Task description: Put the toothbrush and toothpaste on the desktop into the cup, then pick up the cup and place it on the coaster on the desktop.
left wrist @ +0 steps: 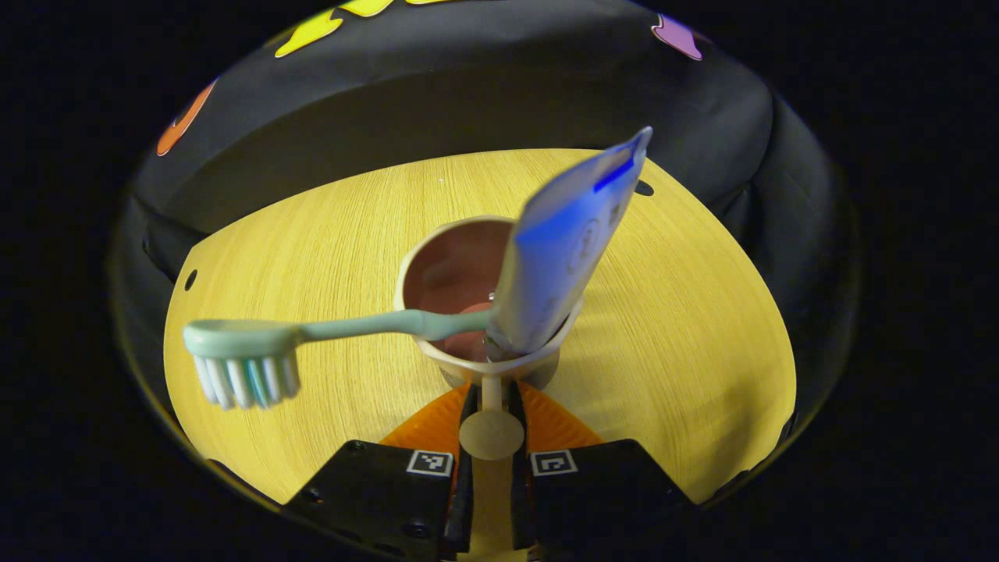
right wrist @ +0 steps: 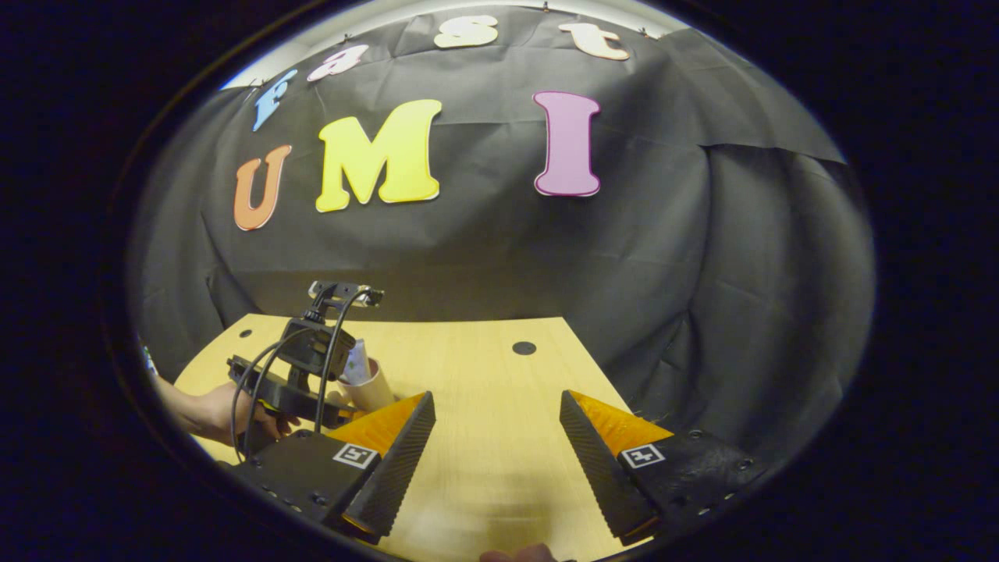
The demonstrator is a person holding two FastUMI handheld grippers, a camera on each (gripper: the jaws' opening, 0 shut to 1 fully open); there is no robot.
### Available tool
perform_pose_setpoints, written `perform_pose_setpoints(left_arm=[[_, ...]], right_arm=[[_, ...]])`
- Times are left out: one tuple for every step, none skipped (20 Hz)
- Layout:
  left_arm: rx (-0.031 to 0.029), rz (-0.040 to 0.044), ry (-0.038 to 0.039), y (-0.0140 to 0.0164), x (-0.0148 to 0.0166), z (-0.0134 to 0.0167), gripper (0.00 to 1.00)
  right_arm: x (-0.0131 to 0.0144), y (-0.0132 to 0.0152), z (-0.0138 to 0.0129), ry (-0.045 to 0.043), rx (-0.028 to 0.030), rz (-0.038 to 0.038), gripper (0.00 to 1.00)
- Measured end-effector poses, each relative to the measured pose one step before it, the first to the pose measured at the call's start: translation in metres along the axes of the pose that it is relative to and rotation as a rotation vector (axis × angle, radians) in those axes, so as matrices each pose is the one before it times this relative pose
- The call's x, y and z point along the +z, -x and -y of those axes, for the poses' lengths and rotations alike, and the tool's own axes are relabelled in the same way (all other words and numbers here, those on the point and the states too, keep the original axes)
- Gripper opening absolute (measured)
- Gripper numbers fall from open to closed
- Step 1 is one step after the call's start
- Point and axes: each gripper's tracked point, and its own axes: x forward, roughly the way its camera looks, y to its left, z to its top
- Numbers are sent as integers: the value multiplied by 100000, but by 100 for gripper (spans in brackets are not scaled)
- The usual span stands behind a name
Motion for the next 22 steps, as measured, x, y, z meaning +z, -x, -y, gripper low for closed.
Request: perform_pose_setpoints(left_arm=[[-84,-152,-334,67,3,214,26],[17,-484,-139,388,-258,325,28],[653,-37,-30,312,-32,285,30],[382,339,-126,476,190,569,31],[145,230,-195,388,103,298,33],[210,507,-105,140,214,28,34],[100,686,-116,379,308,220,36],[-24,846,-22,441,334,221,48],[-576,554,67,520,286,273,45],[-41,897,720,675,347,161,57],[-226,1247,1143,742,372,198,59],[-443,1121,1217,800,374,315,61],[-284,1429,1038,904,443,307,64],[-164,1590,671,997,563,301,66],[-186,1420,458,989,541,282,69],[557,1839,795,1109,592,62,71],[101,1696,1264,1162,587,58,77],[72,1194,1228,1273,502,3,77],[100,1209,1133,1403,486,-108,77],[401,1723,1008,-831,-1653,-998,77],[1045,2003,798,3296,719,-1426,78],[1711,2467,1074,1563,1157,124,78]], right_arm=[[-10,-25,-118,-161,63,-76,97],[-108,-37,-151,-41,74,-72,97],[41,-17,-120,67,7,-28,97],[-27,39,-111,167,46,43,97],[-29,-17,-89,182,-28,-157,97],[-85,108,-104,-77,45,-194,97],[-10,100,-152,-106,-15,-61,97],[62,-63,-289,11,53,7,98],[80,27,-305,100,248,109,98],[100,72,-341,194,221,186,97],[95,113,-366,106,332,239,98],[17,91,-378,15,397,172,98],[86,150,-409,83,353,167,98],[-6,69,-347,84,149,152,98],[173,179,-383,-212,267,276,98],[186,117,-590,-240,511,386,98],[201,284,-687,270,828,337,97],[193,158,-798,546,786,399,97],[350,325,-828,285,1180,809,98],[493,259,-1039,307,1363,965,97],[460,369,-1005,627,1343,1106,97],[423,276,-1046,688,1385,1240,97]])
